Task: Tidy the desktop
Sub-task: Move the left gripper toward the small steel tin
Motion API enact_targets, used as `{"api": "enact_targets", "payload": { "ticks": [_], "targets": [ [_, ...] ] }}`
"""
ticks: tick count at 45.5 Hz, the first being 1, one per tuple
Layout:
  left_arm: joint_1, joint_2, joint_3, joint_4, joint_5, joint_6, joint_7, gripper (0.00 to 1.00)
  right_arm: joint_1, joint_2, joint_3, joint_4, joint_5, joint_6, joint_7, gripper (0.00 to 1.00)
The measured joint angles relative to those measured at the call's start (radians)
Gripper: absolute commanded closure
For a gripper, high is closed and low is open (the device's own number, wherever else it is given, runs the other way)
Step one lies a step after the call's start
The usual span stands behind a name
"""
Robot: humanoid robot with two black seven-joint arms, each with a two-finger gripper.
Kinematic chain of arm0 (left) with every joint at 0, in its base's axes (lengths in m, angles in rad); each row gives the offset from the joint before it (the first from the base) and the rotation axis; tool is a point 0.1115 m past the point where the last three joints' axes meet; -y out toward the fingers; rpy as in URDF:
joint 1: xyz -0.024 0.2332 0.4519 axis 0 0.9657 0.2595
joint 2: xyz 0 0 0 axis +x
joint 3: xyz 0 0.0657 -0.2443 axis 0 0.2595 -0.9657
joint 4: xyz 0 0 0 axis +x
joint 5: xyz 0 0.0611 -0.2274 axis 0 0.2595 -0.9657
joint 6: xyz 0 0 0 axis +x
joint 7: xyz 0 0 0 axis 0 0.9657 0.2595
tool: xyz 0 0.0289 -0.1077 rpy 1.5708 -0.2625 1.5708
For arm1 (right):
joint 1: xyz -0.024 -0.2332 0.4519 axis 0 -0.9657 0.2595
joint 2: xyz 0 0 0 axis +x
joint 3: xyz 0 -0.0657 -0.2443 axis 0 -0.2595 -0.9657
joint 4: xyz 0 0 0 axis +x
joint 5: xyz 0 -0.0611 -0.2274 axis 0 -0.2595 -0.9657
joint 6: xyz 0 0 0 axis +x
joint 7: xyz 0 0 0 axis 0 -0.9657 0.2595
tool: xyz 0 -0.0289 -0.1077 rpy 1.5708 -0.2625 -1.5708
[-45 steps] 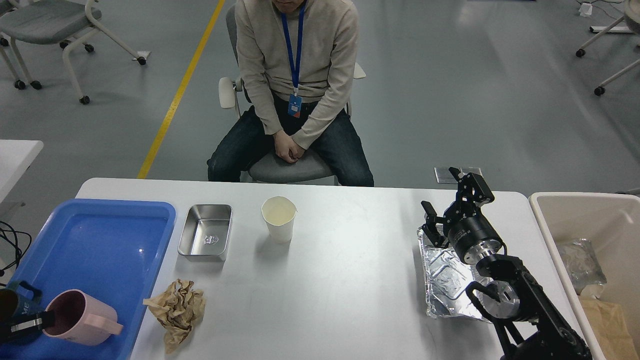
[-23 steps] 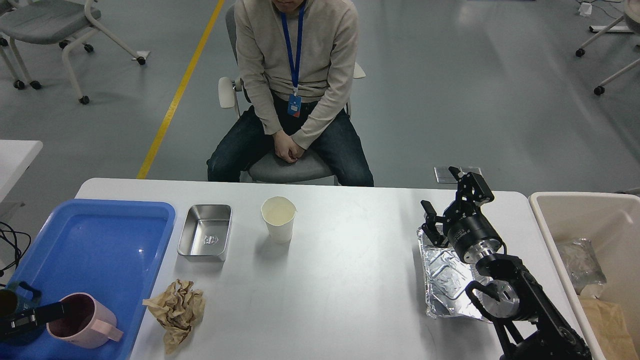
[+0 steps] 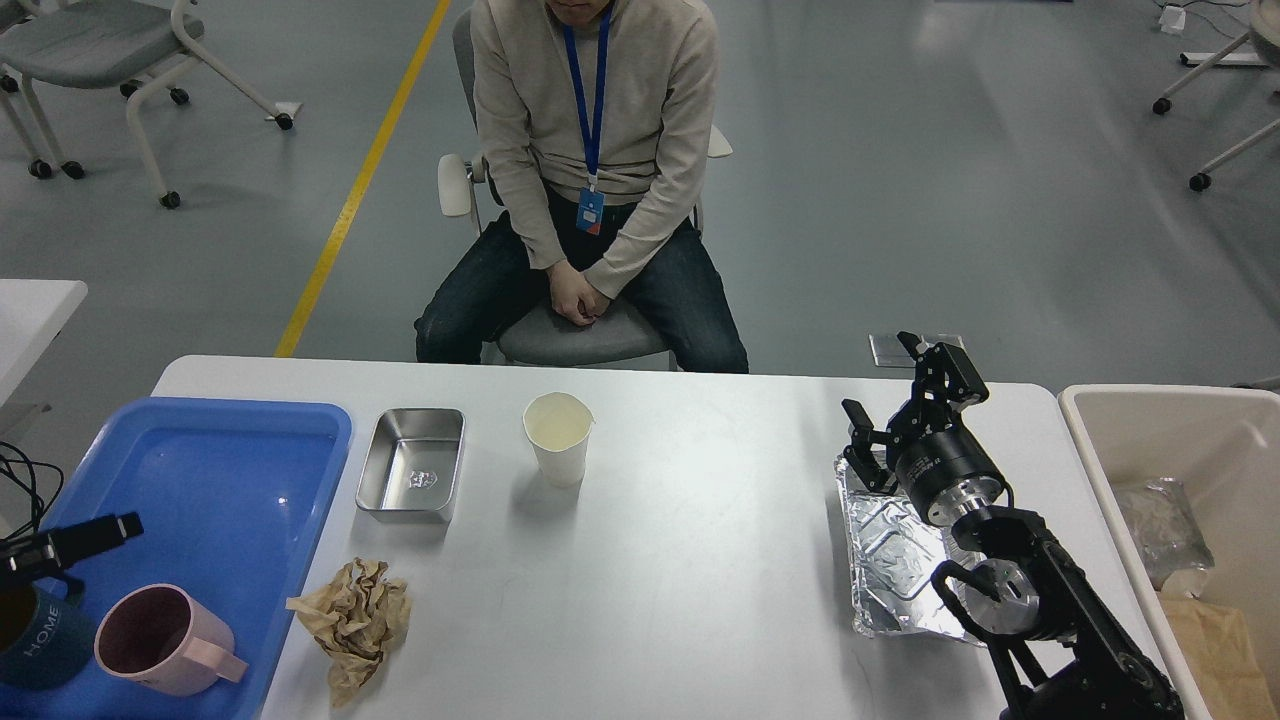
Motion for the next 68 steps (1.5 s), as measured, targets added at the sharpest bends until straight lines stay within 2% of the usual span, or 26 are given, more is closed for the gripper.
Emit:
{"api": "enact_targets", "payload": {
  "ticks": [8,14,28,47,51,58,68],
  "targets": [
    [-0.12,-0.038,-0.012,-0.061,0.001,-0.002,0.0,0.17,-0.004,-0.001,0.0,0.003,0.0,0.0,0.0,0.0],
    [-0.167,-0.06,-0.018,-0.081,0.001,0.011,-0.002,0.17,-0.006,-0.01,0.0,0.004,0.0,0.0,0.0,0.0],
    [-0.167,-0.052,-0.02,-0.164,0.001,0.081,-0.003,0.17,-0.009,-0.021,0.0,0.005,0.0,0.0,0.0,0.0],
    [-0.164,-0.008,-0.018,-0.171,-0.014,0.073,0.0,0.17,-0.009,-0.019,0.0,0.005,0.0,0.0,0.0,0.0],
    [-0.163,-0.022,-0.016,-0.167,-0.035,0.057,0.007,0.17,-0.009,-0.019,-0.001,0.005,0.0,0.0,0.0,0.0],
    [-0.156,-0.079,-0.012,-0.142,-0.096,-0.03,0.032,0.17,-0.009,-0.019,-0.001,0.005,0.0,0.0,0.0,0.0],
    [-0.141,-0.193,-0.005,0.024,-0.107,-0.057,0.042,0.17,-0.012,-0.019,-0.002,0.005,0.0,0.0,0.0,0.0]
  ]
}}
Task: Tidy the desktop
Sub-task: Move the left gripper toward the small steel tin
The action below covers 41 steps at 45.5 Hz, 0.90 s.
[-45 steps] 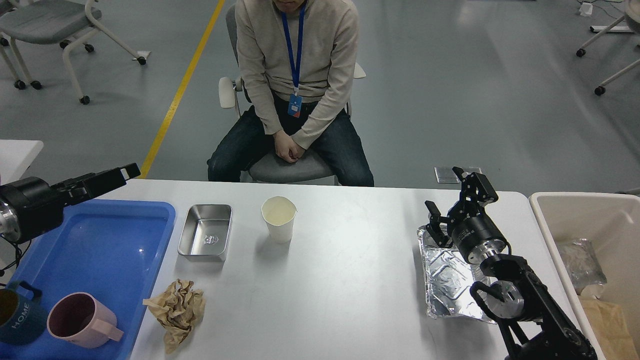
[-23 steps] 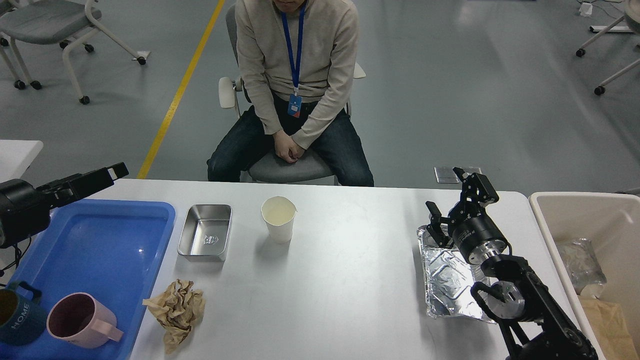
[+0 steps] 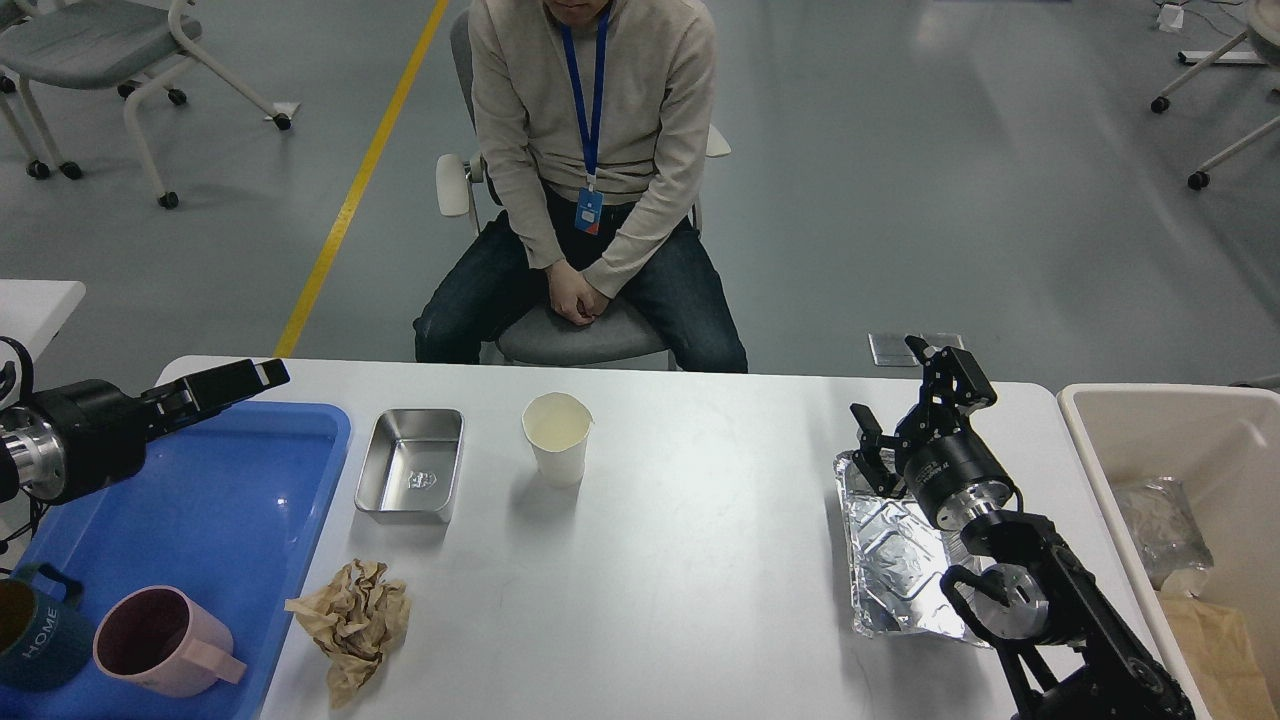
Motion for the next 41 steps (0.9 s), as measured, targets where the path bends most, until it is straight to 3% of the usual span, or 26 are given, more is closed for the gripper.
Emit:
{"api": "enact_targets", "payload": {
  "ticks": [23,41],
  "targets": [
    [0.109,-0.293,0.004,0.3,0.0,-0.003,-0.004,0.17,-0.016,-0.003,0.002,0.0,0.0,0.001,0.0,0.0],
    [0.161,-0.401,0.004,0.408,-0.007,-0.008,-0.003,0.18,-0.022,-0.003,0.002,0.001,0.0,0.002,0.003,0.0]
  ]
}}
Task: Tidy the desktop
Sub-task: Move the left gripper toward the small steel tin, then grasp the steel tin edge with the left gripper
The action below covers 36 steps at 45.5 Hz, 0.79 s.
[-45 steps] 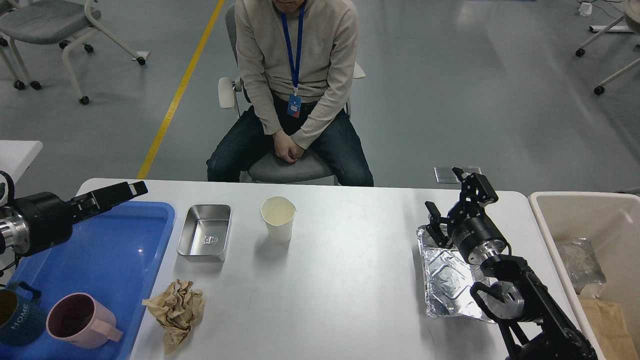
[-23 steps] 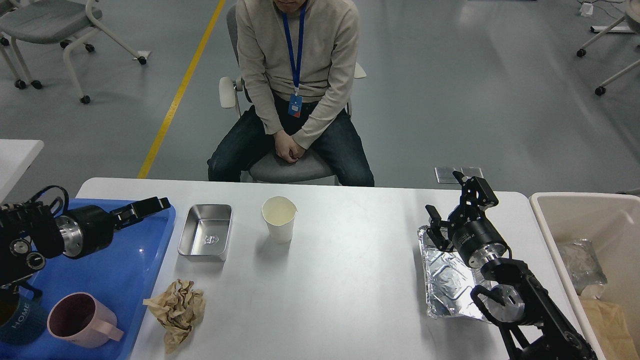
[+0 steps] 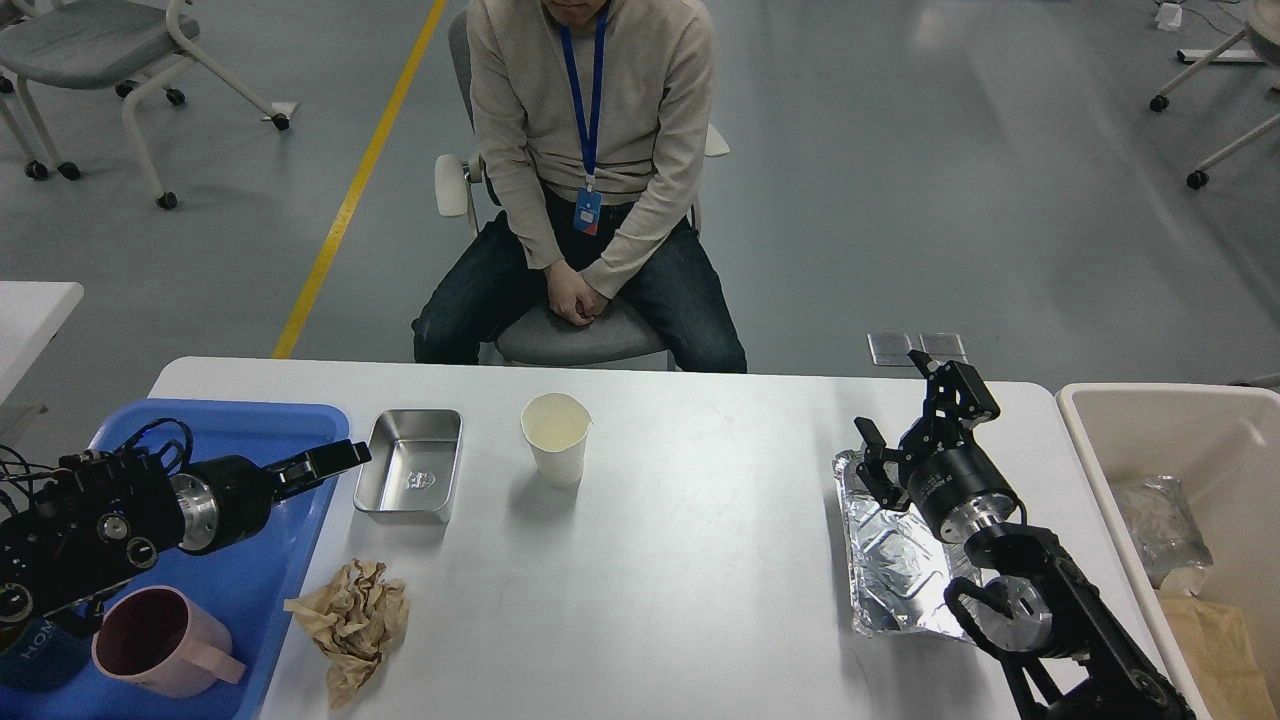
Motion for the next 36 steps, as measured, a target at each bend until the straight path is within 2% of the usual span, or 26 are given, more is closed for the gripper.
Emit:
{"api": "enact_targets", "payload": {
  "ticks": [17,36],
  "targets": [
    [0.019,-0.066,0.009,0.135,-0.001,-0.054,0.0,0.22,-0.002,0.0,0.001,0.001,0.0,0.0,0.0,0.0],
    [0.032,-0.139,0.006,0.188,-0.001,-0.05,-0.013,0.34,-0.004,-0.003,0.002,0.003,0.0,0.0,0.002,0.0]
  ]
}}
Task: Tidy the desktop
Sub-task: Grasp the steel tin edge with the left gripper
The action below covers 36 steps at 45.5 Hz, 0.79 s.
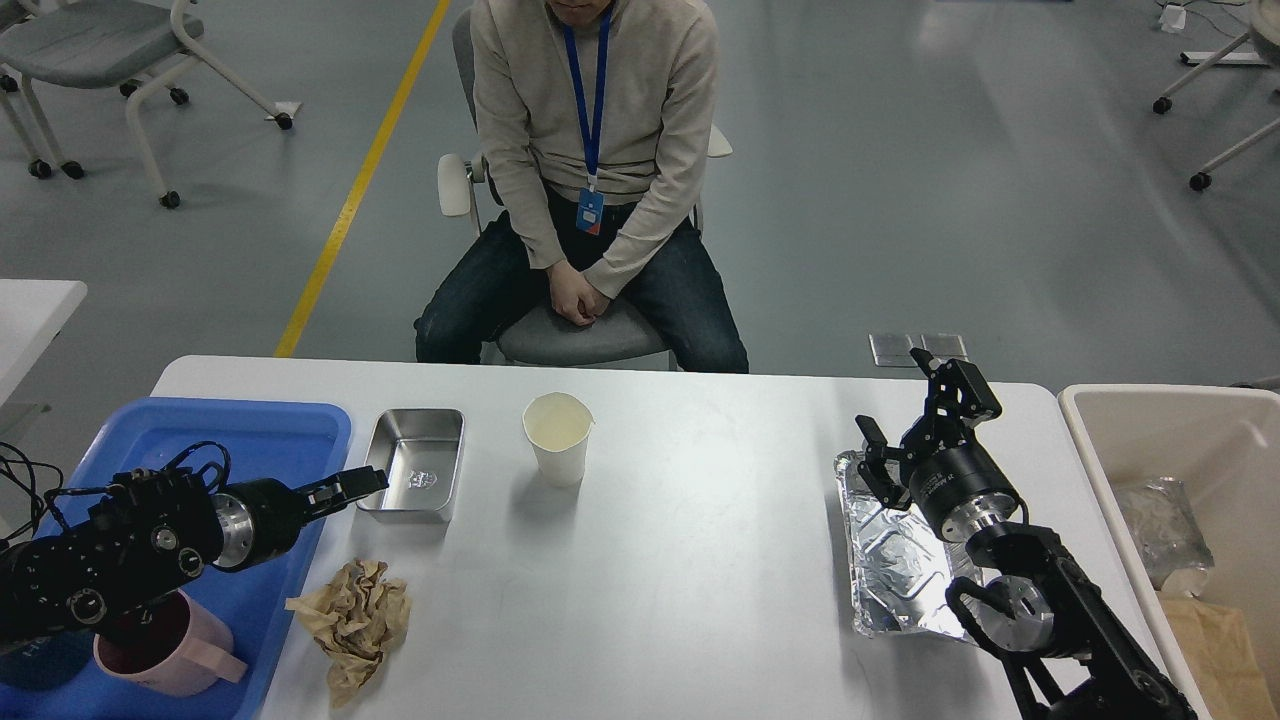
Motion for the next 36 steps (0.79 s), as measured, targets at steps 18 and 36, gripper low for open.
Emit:
{"api": "enact_targets", "payload": {
  "ticks": [18,36],
  "targets": [
    [0.023,-0.017,0.004,0.045,0.003,-0.001,-0.005,0.54,0.0,-0.001,0.001,0.0,0.0,0.0,0.0,0.0],
    [0.03,-0.038,0.002,0.066,0.002,-0.001,-0.014,0.68,0.0,-0.002,0.002,0.0,0.0,0.0,0.0,0.0]
  ]
}}
